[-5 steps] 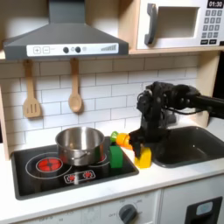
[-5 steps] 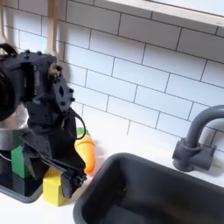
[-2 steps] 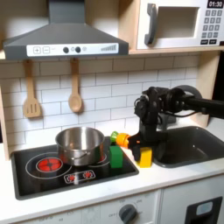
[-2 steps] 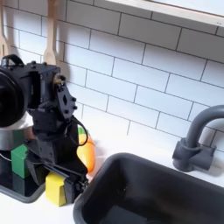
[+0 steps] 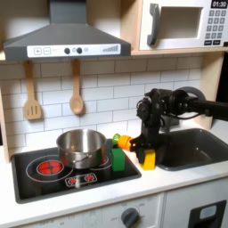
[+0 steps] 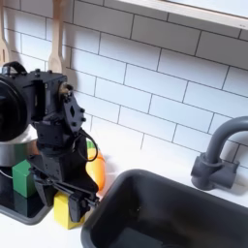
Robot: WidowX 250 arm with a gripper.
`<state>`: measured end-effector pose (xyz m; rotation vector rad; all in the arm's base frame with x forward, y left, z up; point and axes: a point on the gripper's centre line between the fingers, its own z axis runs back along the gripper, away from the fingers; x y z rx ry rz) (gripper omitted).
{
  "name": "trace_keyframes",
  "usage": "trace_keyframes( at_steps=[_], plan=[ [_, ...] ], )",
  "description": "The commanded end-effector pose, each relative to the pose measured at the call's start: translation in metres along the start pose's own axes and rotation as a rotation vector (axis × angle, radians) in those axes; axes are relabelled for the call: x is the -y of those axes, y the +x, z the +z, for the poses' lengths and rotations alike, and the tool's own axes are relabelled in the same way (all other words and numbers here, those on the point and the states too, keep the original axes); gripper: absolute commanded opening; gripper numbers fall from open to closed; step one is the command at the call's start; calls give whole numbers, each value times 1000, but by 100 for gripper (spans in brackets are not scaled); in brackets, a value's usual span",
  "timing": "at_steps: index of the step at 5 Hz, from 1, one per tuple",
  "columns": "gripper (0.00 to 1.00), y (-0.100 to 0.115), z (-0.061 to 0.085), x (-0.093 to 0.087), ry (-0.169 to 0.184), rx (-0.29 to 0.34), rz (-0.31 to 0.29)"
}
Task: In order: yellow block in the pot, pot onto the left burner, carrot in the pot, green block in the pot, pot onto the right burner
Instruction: 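Put the yellow block in the pot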
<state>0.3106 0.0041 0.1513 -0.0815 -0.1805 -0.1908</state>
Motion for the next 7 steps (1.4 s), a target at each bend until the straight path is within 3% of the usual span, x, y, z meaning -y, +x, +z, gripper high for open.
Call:
trace_keyframes(
  at_steps=[1,2,3,6,7],
  plan=[
    [0,1,13,-1,14,30,4],
    [0,2,19,-8,26,30,19],
    [0,6,37,-14,46,68,8],
    [0,22,81,-70,93,172,90],
    [0,25,80,-82,82,166,100]
  ],
)
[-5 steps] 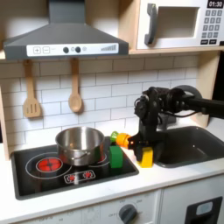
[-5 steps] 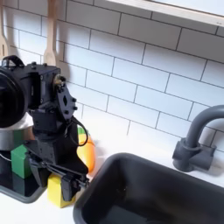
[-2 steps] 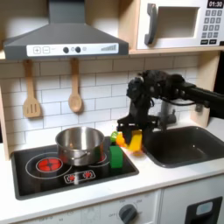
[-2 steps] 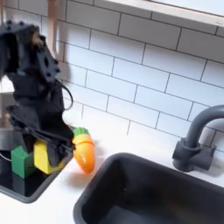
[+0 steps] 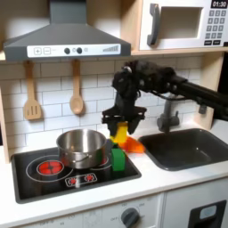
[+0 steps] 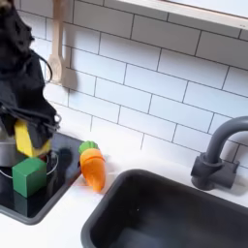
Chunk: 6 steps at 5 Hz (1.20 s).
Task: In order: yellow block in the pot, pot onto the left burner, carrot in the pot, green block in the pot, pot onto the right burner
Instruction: 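Put the yellow block in the pot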
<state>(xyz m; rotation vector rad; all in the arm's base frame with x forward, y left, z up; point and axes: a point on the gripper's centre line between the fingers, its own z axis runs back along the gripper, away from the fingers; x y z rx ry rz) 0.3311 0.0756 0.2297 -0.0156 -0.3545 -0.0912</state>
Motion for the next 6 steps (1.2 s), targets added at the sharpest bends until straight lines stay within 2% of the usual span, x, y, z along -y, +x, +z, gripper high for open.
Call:
trace_keyframes(
  at_steps=[1,2,4,6],
  plan=[
    [0,3,-11,-27,-37,-33,49],
    [0,4,-15,-41,-45,-42,66],
    [0,0,-11,-57,-48,-29,97],
    [0,-5,-21,-68,-75,-49,126]
  ],
)
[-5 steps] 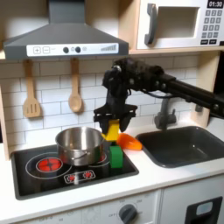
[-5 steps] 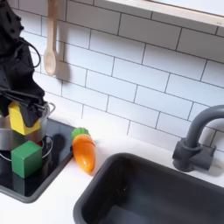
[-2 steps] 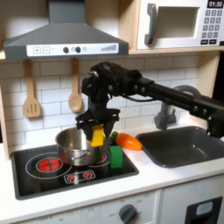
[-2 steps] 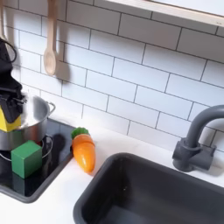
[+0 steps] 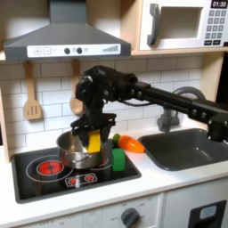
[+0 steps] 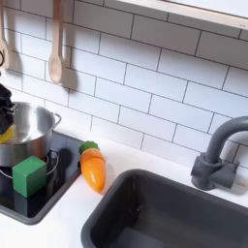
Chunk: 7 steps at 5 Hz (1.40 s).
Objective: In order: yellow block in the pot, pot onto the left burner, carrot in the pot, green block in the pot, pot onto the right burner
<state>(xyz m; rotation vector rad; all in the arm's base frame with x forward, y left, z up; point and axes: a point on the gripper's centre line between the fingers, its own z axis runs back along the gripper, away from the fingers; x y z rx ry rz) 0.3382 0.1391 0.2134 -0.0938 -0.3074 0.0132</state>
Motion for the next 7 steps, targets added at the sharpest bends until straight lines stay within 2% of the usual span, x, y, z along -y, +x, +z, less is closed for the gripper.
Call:
trace_keyframes(
  at_steps=[1,2,4,5,6,7],
  plan=[
    [0,5,-8,-7,-23,-9,8],
    [0,12,-14,-8,-34,-18,-9],
    [0,18,-9,-8,-29,1,-23],
    [100,16,-7,-11,-30,-6,-16],
    [100,17,-10,-11,-40,-32,-38],
    [100,17,-9,-16,-34,-28,-27]
  ],
)
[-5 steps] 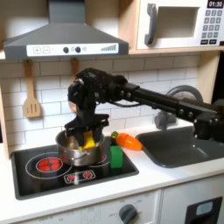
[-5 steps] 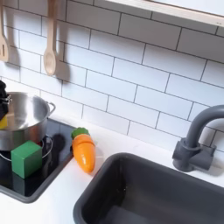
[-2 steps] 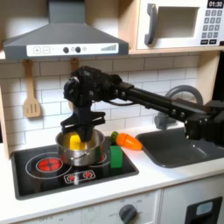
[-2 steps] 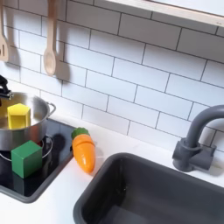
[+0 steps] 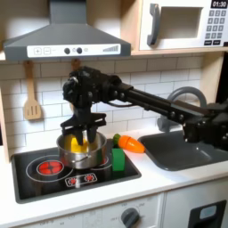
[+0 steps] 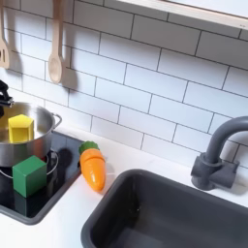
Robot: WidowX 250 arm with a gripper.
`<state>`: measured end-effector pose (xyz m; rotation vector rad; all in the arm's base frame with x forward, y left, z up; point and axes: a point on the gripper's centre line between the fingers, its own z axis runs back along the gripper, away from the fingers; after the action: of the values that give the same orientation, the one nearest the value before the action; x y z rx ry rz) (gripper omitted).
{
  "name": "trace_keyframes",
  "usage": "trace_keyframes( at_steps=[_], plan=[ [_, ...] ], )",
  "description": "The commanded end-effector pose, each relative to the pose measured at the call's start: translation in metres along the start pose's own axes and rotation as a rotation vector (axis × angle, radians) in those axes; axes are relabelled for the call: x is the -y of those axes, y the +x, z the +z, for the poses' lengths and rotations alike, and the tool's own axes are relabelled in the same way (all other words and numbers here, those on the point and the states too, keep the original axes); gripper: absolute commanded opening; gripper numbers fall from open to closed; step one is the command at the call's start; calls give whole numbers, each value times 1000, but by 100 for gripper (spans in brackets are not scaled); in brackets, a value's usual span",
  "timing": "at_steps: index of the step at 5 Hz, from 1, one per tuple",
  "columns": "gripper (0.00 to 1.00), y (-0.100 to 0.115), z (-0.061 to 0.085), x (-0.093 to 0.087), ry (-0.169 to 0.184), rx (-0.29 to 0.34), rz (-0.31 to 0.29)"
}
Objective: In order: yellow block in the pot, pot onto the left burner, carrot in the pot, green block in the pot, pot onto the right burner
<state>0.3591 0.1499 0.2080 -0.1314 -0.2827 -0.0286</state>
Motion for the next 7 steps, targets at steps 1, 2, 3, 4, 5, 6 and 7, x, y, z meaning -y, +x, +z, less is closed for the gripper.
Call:
trace_keyframes(
  at_steps=[1,2,3,4,5,6,7],
  plan=[
    [100,-5,-2,-10,7,-18,15],
    [100,-2,-6,-9,-5,-27,3],
    [100,-2,-4,-18,1,-25,17],
    [100,-2,-3,-23,5,-30,18],
    [100,-2,-5,-26,11,-42,18],
    [100,-2,-14,-28,25,-103,17],
    [100,-2,-17,-38,30,-119,33]
  ],
)
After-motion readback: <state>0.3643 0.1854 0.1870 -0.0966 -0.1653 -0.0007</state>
